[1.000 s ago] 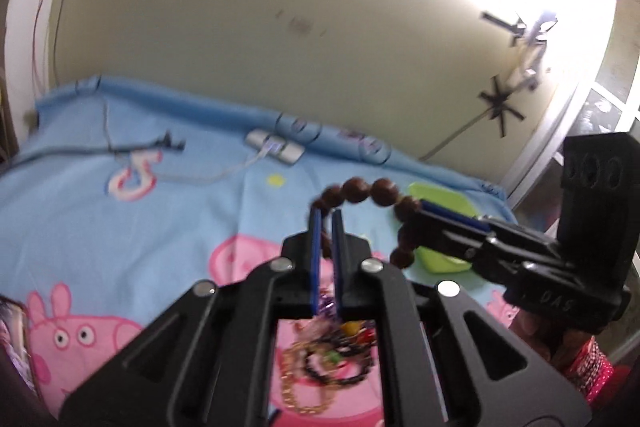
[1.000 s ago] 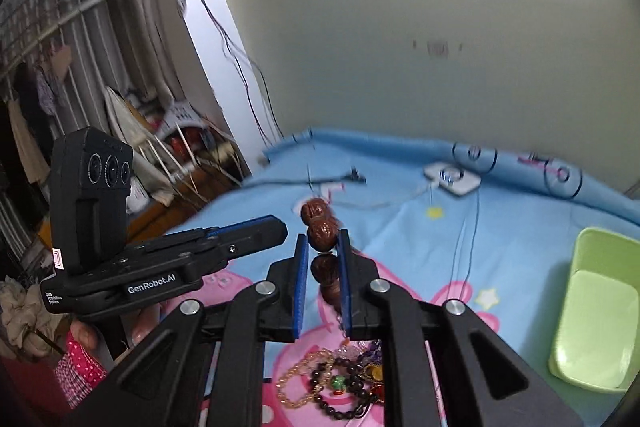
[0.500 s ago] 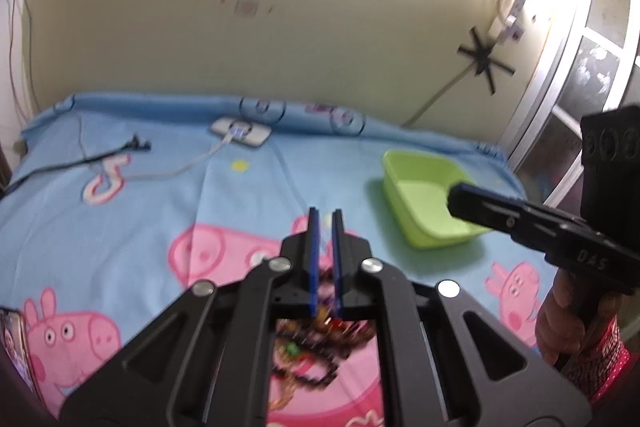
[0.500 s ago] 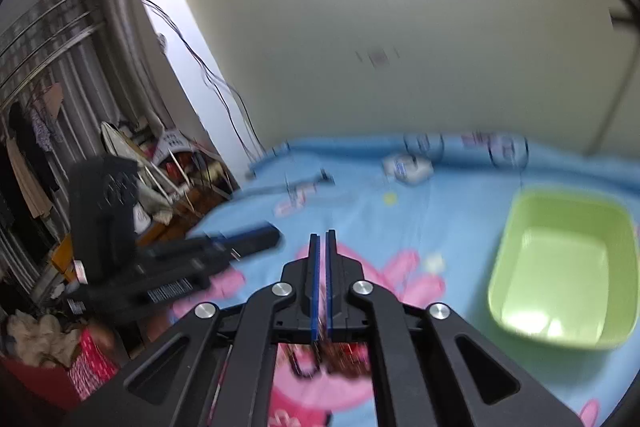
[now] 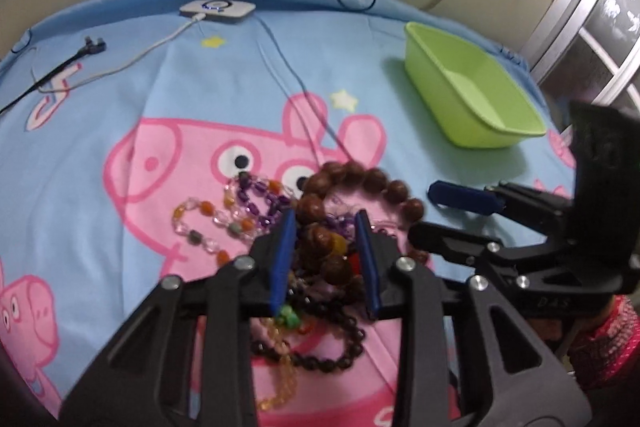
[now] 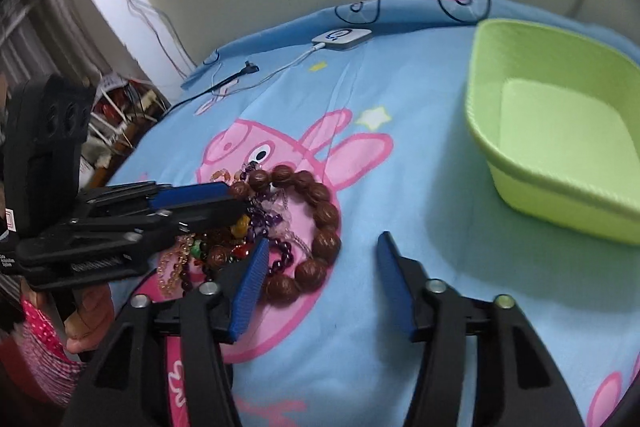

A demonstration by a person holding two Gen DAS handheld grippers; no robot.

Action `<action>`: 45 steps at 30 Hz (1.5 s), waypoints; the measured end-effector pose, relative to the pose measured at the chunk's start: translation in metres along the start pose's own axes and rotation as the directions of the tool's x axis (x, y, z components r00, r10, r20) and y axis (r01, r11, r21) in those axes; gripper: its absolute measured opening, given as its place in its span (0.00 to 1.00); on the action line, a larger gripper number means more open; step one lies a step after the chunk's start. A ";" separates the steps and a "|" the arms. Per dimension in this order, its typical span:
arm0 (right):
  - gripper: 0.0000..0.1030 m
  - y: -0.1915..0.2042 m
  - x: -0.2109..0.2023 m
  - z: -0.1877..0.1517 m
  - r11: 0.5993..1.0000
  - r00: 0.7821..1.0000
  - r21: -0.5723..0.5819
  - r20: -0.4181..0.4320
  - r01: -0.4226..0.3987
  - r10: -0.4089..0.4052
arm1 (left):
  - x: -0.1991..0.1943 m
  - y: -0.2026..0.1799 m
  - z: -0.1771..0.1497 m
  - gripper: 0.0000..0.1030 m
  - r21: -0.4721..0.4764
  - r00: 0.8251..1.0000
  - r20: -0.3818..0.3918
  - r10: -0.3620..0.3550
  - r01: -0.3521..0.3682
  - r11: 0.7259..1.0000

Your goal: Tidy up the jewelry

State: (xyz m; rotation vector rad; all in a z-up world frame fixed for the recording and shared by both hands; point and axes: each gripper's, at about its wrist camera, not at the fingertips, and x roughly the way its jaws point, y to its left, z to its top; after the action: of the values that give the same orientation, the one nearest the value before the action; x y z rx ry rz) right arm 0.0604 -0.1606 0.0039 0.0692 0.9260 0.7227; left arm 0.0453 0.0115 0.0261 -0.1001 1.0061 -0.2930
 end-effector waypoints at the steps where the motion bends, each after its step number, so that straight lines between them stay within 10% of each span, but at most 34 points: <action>1: 0.00 0.002 0.005 0.001 1.000 1.000 -0.012 -0.022 -0.004 0.003 | 0.002 0.001 0.000 0.15 0.004 1.000 -0.001 0.013 -0.013 1.000; 13: 0.00 -0.003 -0.078 0.029 1.000 0.953 -0.028 0.304 0.001 0.008 | -0.064 -0.032 0.047 0.15 0.042 0.978 0.194 -0.080 0.073 0.996; 26: 0.00 -0.143 -0.117 0.006 0.947 0.889 0.301 0.394 0.115 -0.233 | 0.054 -0.157 0.125 0.15 0.152 0.993 0.048 -0.111 0.102 0.983; 34: 0.27 -0.139 -0.132 -0.011 0.951 0.871 0.309 0.459 0.032 -0.178 | -0.015 -0.065 0.089 0.18 0.018 0.988 0.155 0.020 -0.023 1.000; 38: 0.27 -0.096 -0.110 0.011 0.985 0.905 0.158 0.426 -0.071 -0.003 | -0.062 0.010 0.037 0.20 -0.114 0.972 0.170 0.161 -0.143 0.983; 45: 0.17 -0.017 -0.043 0.006 0.992 0.978 -0.055 0.166 -0.117 0.125 | -0.081 0.055 -0.043 0.27 -0.197 0.983 0.116 0.144 -0.119 0.973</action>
State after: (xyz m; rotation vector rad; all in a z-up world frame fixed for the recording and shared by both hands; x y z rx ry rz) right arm 0.0575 -0.1976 0.0321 0.1460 0.7468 0.8371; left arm -0.0209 0.0901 0.0574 -0.2213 0.9047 -0.0675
